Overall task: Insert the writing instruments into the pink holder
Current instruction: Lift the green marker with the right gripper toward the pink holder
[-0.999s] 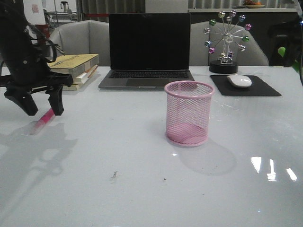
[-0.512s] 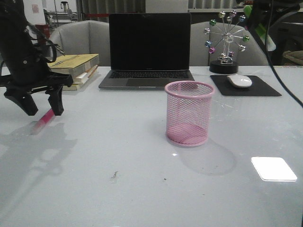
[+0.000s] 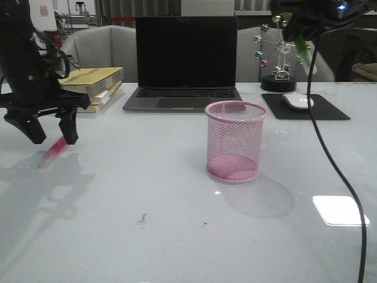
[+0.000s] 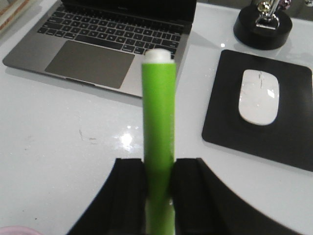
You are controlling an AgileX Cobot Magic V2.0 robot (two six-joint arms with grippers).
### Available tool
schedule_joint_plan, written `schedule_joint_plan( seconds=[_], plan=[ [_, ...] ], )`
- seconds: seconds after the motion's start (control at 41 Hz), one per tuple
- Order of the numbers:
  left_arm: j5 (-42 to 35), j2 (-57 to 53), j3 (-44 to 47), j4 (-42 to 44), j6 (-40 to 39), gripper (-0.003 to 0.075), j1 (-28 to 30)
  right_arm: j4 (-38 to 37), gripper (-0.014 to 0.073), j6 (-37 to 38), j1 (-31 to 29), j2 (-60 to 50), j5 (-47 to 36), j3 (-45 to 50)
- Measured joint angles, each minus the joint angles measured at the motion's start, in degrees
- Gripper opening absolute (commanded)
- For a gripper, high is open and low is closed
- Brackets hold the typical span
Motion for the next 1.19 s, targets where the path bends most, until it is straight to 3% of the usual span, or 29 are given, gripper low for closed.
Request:
schedule_joint_plan(
  seconds=[0.609,0.853,1.194],
  plan=[
    [-0.80,0.00,0.00,0.12,0.00,0.0455,0.00,0.36,0.0057,1.07,6.51,-6.81,-22.00,16.48],
    [-1.01,0.00,0.00,0.12,0.00,0.0455,0.00,0.36,0.0057,1.20,10.39,-6.81,-26.64,16.84],
    [-1.25,0.00,0.00,0.12,0.00,0.0455,0.00,0.49,0.0057,1.29,11.24,-6.71,-27.38,17.03]
  ],
)
